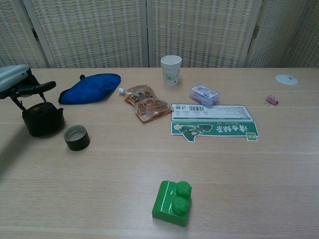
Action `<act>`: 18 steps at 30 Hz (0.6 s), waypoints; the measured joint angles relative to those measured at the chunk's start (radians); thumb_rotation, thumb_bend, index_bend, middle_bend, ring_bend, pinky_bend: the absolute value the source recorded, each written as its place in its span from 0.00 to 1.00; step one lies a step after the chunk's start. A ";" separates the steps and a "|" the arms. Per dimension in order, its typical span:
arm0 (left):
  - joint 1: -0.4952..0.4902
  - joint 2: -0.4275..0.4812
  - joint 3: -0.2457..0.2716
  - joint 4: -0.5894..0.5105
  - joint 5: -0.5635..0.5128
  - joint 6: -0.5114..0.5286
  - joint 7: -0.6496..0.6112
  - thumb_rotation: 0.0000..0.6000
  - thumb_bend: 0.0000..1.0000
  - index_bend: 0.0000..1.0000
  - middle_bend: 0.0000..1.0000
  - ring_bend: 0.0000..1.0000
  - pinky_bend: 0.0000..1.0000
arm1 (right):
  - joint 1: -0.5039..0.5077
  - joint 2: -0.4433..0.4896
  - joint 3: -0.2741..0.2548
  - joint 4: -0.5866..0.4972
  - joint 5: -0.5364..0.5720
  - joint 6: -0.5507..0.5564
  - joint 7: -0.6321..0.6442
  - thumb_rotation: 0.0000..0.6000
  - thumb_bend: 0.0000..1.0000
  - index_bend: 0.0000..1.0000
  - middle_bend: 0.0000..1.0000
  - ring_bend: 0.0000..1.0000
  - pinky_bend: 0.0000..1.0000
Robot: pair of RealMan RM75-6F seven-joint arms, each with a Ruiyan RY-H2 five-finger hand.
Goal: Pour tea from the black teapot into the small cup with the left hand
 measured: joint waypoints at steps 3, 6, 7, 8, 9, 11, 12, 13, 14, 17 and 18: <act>0.000 -0.006 0.001 0.006 0.001 -0.002 0.005 0.14 0.22 0.98 1.00 0.81 0.41 | -0.001 0.000 0.000 0.000 0.001 0.001 0.001 1.00 0.19 0.26 0.32 0.24 0.16; 0.000 -0.013 0.004 0.013 0.003 -0.004 0.011 0.14 0.21 0.97 1.00 0.80 0.41 | -0.001 0.001 0.000 0.001 0.002 0.001 0.002 1.00 0.19 0.26 0.32 0.24 0.16; 0.000 -0.014 0.005 0.014 0.004 -0.005 0.013 0.14 0.21 0.97 1.00 0.80 0.41 | -0.001 0.001 0.001 0.002 0.003 0.001 0.002 1.00 0.19 0.26 0.32 0.24 0.16; 0.000 -0.015 0.006 0.015 0.004 -0.006 0.016 0.14 0.21 0.96 1.00 0.79 0.41 | -0.001 0.000 0.001 0.002 0.003 0.000 0.003 1.00 0.19 0.26 0.32 0.24 0.16; 0.000 -0.016 0.007 0.016 0.005 -0.006 0.019 0.14 0.21 0.96 0.99 0.79 0.41 | -0.001 0.000 0.001 0.003 0.004 0.000 0.004 1.00 0.19 0.26 0.32 0.24 0.16; 0.000 -0.018 0.009 0.017 0.006 -0.007 0.027 0.15 0.21 0.94 0.97 0.77 0.41 | -0.001 0.000 0.001 0.004 0.004 0.000 0.005 1.00 0.19 0.26 0.32 0.24 0.16; 0.001 -0.018 0.009 0.017 0.007 -0.007 0.031 0.15 0.21 0.93 0.96 0.76 0.41 | -0.001 -0.001 0.001 0.005 0.004 -0.001 0.006 1.00 0.19 0.26 0.32 0.24 0.16; 0.001 -0.018 0.010 0.017 0.007 -0.007 0.034 0.15 0.21 0.92 0.95 0.75 0.41 | -0.001 -0.001 0.001 0.006 0.004 -0.001 0.006 1.00 0.19 0.26 0.32 0.24 0.16; 0.001 -0.018 0.010 0.016 0.007 -0.007 0.041 0.14 0.21 0.92 0.94 0.74 0.41 | -0.001 -0.001 0.001 0.006 0.004 -0.001 0.006 1.00 0.19 0.26 0.32 0.24 0.16; 0.002 -0.018 0.011 0.014 0.006 -0.006 0.064 0.12 0.19 0.91 0.93 0.73 0.41 | -0.001 -0.002 0.001 0.007 0.005 -0.002 0.007 1.00 0.19 0.26 0.32 0.24 0.16; 0.003 -0.017 0.012 0.013 0.007 -0.004 0.073 0.11 0.19 0.90 0.93 0.72 0.41 | 0.000 -0.002 0.001 0.007 0.004 -0.002 0.008 1.00 0.19 0.26 0.32 0.24 0.16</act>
